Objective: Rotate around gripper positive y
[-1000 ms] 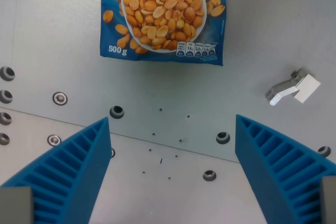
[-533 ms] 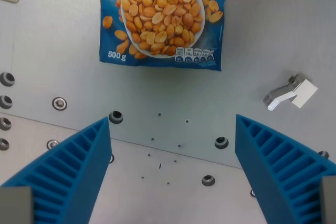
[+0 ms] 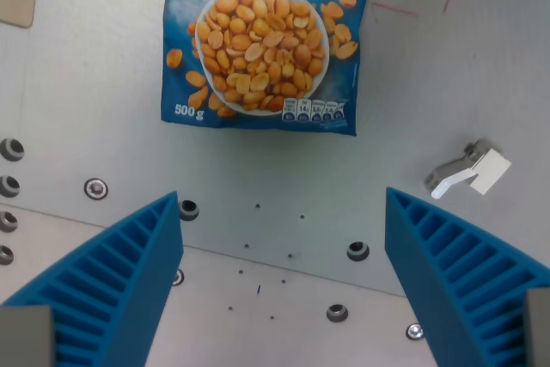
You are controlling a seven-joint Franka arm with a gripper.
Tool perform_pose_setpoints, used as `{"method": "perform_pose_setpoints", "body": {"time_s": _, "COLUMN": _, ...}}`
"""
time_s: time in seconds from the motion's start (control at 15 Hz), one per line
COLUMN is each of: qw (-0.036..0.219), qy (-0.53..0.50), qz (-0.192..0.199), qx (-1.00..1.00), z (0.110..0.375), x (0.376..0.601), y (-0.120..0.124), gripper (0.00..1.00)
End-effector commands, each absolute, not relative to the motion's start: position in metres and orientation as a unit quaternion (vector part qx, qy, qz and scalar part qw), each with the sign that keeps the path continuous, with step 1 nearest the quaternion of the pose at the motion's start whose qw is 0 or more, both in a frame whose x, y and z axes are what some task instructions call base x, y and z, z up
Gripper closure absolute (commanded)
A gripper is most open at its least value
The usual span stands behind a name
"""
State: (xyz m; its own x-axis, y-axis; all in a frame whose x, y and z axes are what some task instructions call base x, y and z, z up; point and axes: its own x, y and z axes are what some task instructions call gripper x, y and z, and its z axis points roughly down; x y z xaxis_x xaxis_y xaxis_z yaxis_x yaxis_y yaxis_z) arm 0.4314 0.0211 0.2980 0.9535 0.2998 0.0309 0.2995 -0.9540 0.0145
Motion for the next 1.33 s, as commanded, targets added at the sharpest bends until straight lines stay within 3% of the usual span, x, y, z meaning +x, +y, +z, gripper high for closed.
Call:
{"method": "perform_pose_setpoints", "body": {"time_s": 0.07, "qw": -0.016, "qy": 0.151, "qz": 0.120, "qx": 0.981, "z": 0.2966, "x": 0.4212, "y": 0.0203, "gripper": 0.00}}
{"method": "perform_pose_setpoints", "body": {"time_s": 1.33, "qw": -0.035, "qy": 0.148, "qz": 0.243, "qx": 0.958, "z": 0.2966, "x": 0.4212, "y": 0.0203, "gripper": 0.00}}
